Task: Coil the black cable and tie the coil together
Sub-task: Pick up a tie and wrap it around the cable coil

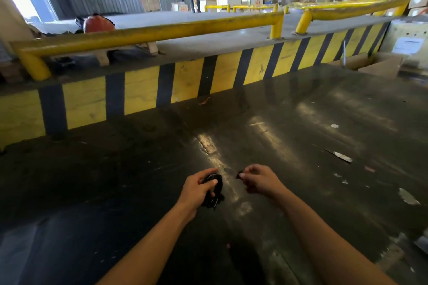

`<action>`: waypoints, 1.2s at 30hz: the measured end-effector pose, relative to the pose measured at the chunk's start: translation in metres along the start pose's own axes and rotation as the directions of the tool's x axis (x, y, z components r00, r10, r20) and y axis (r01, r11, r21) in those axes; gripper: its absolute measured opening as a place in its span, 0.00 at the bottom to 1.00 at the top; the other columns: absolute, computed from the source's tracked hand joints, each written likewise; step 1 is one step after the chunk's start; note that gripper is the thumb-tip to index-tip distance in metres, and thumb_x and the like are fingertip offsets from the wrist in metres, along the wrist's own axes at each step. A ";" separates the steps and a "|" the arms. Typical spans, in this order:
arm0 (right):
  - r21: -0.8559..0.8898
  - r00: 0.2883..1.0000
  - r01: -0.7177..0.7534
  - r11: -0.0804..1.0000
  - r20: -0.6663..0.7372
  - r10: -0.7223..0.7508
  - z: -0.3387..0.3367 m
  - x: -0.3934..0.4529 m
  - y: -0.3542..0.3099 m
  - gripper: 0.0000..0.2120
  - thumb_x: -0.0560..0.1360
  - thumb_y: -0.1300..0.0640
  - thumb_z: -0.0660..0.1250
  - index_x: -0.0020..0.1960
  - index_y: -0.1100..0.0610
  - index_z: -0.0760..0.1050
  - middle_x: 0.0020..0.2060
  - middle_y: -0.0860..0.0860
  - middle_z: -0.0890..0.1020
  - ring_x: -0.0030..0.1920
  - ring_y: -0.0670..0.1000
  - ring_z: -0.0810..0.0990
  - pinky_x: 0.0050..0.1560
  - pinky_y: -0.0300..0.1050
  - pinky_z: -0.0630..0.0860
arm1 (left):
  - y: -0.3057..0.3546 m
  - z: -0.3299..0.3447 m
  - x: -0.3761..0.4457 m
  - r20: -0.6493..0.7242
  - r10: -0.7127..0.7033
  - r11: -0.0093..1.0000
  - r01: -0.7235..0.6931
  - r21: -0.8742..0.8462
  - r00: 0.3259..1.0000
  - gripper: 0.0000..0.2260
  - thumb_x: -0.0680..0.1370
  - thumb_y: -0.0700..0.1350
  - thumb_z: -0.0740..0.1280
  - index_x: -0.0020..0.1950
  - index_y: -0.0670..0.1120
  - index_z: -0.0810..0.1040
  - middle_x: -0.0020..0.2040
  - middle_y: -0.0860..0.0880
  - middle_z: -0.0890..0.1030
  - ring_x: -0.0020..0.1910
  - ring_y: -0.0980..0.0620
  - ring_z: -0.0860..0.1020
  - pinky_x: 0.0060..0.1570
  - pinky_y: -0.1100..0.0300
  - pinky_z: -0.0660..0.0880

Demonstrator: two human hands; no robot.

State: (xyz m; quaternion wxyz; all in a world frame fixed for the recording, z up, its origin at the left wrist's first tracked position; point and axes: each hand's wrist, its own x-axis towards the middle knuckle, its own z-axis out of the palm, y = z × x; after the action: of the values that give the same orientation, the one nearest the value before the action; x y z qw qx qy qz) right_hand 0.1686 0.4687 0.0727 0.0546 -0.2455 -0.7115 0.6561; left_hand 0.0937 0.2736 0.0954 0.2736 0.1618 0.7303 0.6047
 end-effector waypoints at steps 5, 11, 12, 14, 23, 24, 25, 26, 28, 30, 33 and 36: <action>0.094 0.959 0.268 0.959 0.072 -0.276 0.016 -0.014 -0.094 0.02 0.73 0.63 0.70 0.43 0.57 0.77 0.29 0.50 0.78 0.25 0.43 0.76 0.27 0.35 0.73 | 0.048 -0.005 0.005 0.008 0.083 0.995 -0.083 -0.054 0.996 0.06 0.77 0.46 0.66 0.49 0.52 0.82 0.49 0.46 0.81 0.41 0.53 0.76 0.42 0.59 0.74; 0.121 0.902 0.383 0.916 0.164 -0.399 0.020 -0.030 -0.144 0.02 0.73 0.60 0.70 0.43 0.55 0.78 0.31 0.48 0.79 0.27 0.43 0.74 0.26 0.34 0.70 | 0.088 -0.016 0.001 0.087 0.142 0.985 -0.132 -0.112 0.986 0.09 0.78 0.49 0.63 0.53 0.48 0.80 0.50 0.43 0.81 0.38 0.50 0.75 0.42 0.57 0.73; 0.112 0.896 0.392 0.913 0.179 -0.406 0.020 -0.032 -0.149 0.01 0.73 0.59 0.70 0.43 0.54 0.78 0.31 0.47 0.79 0.27 0.42 0.74 0.27 0.34 0.70 | 0.092 -0.018 -0.001 0.102 0.156 0.980 -0.142 -0.139 0.982 0.09 0.78 0.48 0.63 0.54 0.48 0.80 0.50 0.44 0.81 0.36 0.52 0.74 0.41 0.58 0.73; 0.089 0.887 0.405 0.910 0.204 -0.415 0.021 -0.036 -0.155 0.00 0.73 0.58 0.69 0.44 0.54 0.79 0.31 0.46 0.80 0.27 0.42 0.74 0.28 0.34 0.70 | 0.099 -0.021 -0.003 0.120 0.179 0.973 -0.158 -0.170 0.976 0.10 0.78 0.47 0.63 0.55 0.47 0.80 0.48 0.45 0.81 0.33 0.54 0.74 0.38 0.60 0.74; 0.038 0.860 0.441 0.897 0.268 -0.434 0.028 -0.046 -0.169 0.02 0.75 0.58 0.68 0.45 0.55 0.79 0.35 0.49 0.80 0.29 0.42 0.74 0.30 0.33 0.71 | 0.117 -0.028 -0.010 0.175 0.250 0.929 -0.185 -0.320 0.952 0.10 0.79 0.43 0.60 0.54 0.45 0.80 0.43 0.48 0.82 0.31 0.55 0.74 0.30 0.65 0.74; 0.024 0.863 0.441 0.897 0.264 -0.431 0.028 -0.047 -0.171 0.02 0.75 0.57 0.68 0.46 0.55 0.78 0.36 0.50 0.80 0.31 0.43 0.75 0.31 0.34 0.71 | 0.118 -0.029 -0.011 0.183 0.256 0.922 -0.183 -0.341 0.949 0.10 0.79 0.42 0.59 0.54 0.45 0.80 0.43 0.47 0.82 0.31 0.55 0.75 0.30 0.65 0.74; 0.005 0.866 0.441 0.898 0.259 -0.427 0.028 -0.048 -0.172 0.02 0.75 0.57 0.68 0.46 0.55 0.78 0.37 0.51 0.79 0.32 0.44 0.75 0.32 0.35 0.71 | 0.120 -0.030 -0.011 0.188 0.261 0.918 -0.183 -0.352 0.947 0.11 0.80 0.42 0.59 0.54 0.44 0.80 0.43 0.47 0.82 0.31 0.55 0.75 0.31 0.64 0.74; -0.015 0.870 0.441 0.897 0.252 -0.424 0.028 -0.048 -0.173 0.02 0.75 0.57 0.68 0.46 0.55 0.78 0.37 0.51 0.79 0.32 0.44 0.75 0.32 0.35 0.70 | 0.120 -0.032 -0.010 0.190 0.265 0.916 -0.185 -0.355 0.945 0.11 0.80 0.42 0.58 0.55 0.44 0.79 0.44 0.46 0.81 0.31 0.55 0.75 0.32 0.64 0.74; -0.052 0.876 0.445 0.894 0.234 -0.422 0.027 -0.049 -0.174 0.02 0.74 0.57 0.68 0.46 0.55 0.78 0.36 0.51 0.79 0.30 0.44 0.73 0.28 0.34 0.69 | 0.121 -0.035 -0.010 0.196 0.270 0.918 -0.190 -0.349 0.943 0.12 0.80 0.43 0.57 0.57 0.42 0.78 0.46 0.45 0.81 0.32 0.54 0.75 0.33 0.64 0.75; -0.095 0.876 0.458 0.884 0.214 -0.431 0.027 -0.050 -0.176 0.02 0.74 0.57 0.68 0.46 0.55 0.78 0.35 0.50 0.78 0.29 0.43 0.72 0.26 0.33 0.68 | 0.121 -0.037 -0.011 0.210 0.267 0.921 -0.185 -0.344 0.940 0.13 0.80 0.45 0.58 0.58 0.41 0.77 0.46 0.45 0.81 0.33 0.54 0.76 0.34 0.63 0.75; -0.141 0.870 0.481 0.865 0.201 -0.451 0.027 -0.051 -0.177 0.03 0.75 0.57 0.68 0.47 0.55 0.77 0.35 0.49 0.79 0.26 0.39 0.74 0.25 0.30 0.68 | 0.122 -0.037 -0.011 0.223 0.279 0.917 -0.191 -0.349 0.934 0.15 0.79 0.48 0.59 0.58 0.40 0.76 0.43 0.47 0.82 0.32 0.54 0.76 0.34 0.62 0.75; -0.174 0.854 0.515 0.839 0.186 -0.486 0.029 -0.051 -0.179 0.04 0.74 0.57 0.68 0.48 0.57 0.78 0.36 0.49 0.80 0.28 0.35 0.76 0.27 0.26 0.69 | 0.123 -0.038 -0.012 0.206 0.323 0.921 -0.257 -0.291 0.924 0.11 0.78 0.47 0.61 0.54 0.43 0.79 0.42 0.48 0.81 0.32 0.54 0.75 0.33 0.63 0.74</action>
State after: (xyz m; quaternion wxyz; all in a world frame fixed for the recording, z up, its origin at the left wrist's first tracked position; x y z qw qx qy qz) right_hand 0.1517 0.4181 0.2531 0.1490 -0.0104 -0.8204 0.5520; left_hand 0.0695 0.2632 0.2216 0.2891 0.3068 0.5722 0.7035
